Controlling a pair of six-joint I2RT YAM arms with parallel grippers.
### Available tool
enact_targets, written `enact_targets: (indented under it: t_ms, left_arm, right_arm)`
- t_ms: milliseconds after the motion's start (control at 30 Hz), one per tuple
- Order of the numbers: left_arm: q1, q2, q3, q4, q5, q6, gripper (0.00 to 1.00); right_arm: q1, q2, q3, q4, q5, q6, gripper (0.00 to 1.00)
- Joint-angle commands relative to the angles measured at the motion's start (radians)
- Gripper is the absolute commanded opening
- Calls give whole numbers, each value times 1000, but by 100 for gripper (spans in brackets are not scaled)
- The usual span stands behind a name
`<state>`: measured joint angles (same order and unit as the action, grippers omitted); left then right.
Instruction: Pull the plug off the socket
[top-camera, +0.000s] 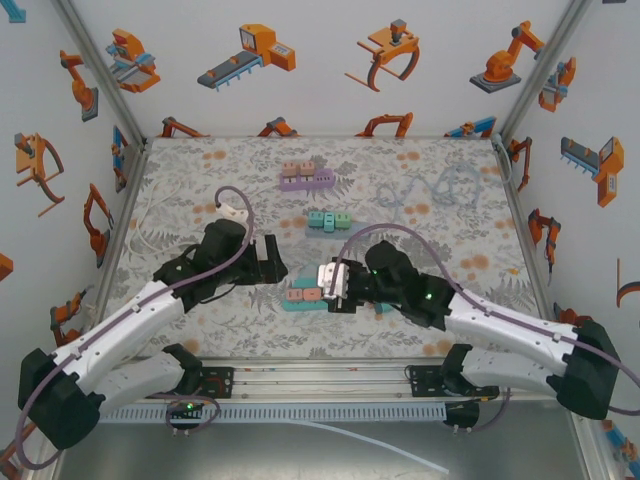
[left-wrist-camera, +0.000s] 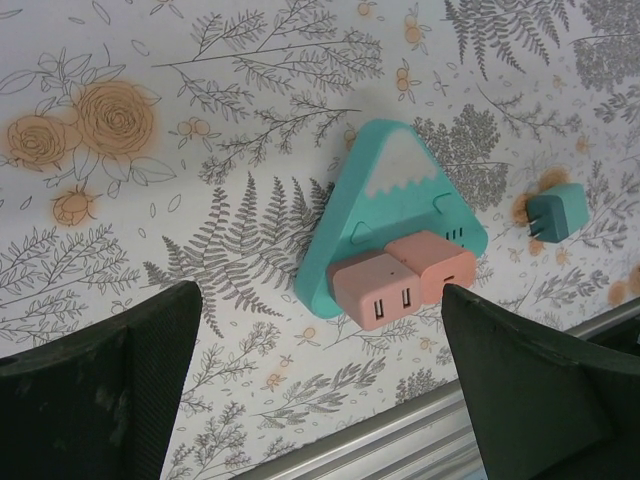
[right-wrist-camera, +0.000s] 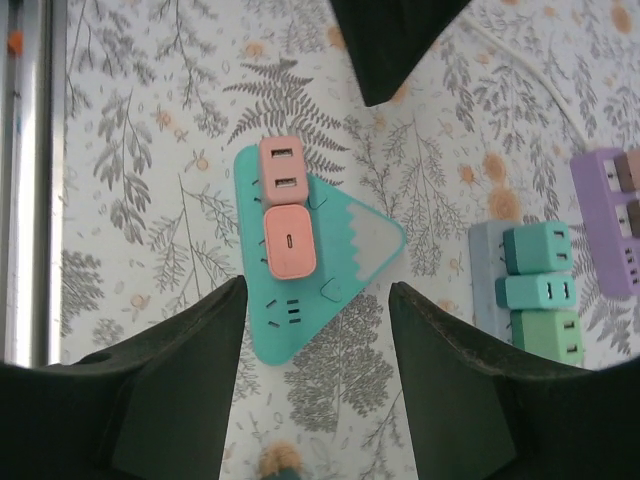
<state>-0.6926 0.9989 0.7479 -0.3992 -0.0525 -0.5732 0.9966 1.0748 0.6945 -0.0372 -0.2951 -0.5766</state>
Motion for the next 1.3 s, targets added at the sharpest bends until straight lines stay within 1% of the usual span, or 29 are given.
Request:
enact_targets:
  t_ms: [0, 200, 367, 600, 667, 733, 833, 900, 1033, 1133, 1267]
  left_arm:
    - [11, -8, -30, -8, 25, -30, 97]
    - [36, -4, -51, 8, 66, -27, 97]
    - [44, 55, -46, 26, 93, -2, 96]
    - [45, 187, -28, 102, 126, 13, 95]
    - [44, 224, -32, 137, 133, 9, 93]
    - [45, 258, -28, 160, 145, 10, 89]
    - [41, 320, -11, 187, 185, 16, 88]
    - [35, 358, 1, 195, 195, 18, 85]
    - [16, 413, 9, 201, 175, 15, 79]
    - [13, 447, 15, 174, 148, 2, 72]
    - [6, 491, 7, 153, 147, 6, 71]
  right_arm:
    - [5, 76, 45, 10, -48, -206, 56]
    - [5, 219, 55, 61, -52, -221, 56]
    - [5, 323, 56, 145, -48, -207, 56]
    - [4, 406, 44, 236, -38, -170, 47]
    - [3, 415, 34, 253, -38, -160, 43]
    - [4, 422, 29, 260, -39, -154, 41]
    - [3, 429, 27, 260, -46, -148, 36]
    - [3, 437, 30, 257, -51, -147, 34]
    - [3, 450, 37, 257, -62, -144, 30]
    - [3, 456, 40, 258, -57, -141, 29]
    - [4, 455, 45, 255, -58, -134, 28]
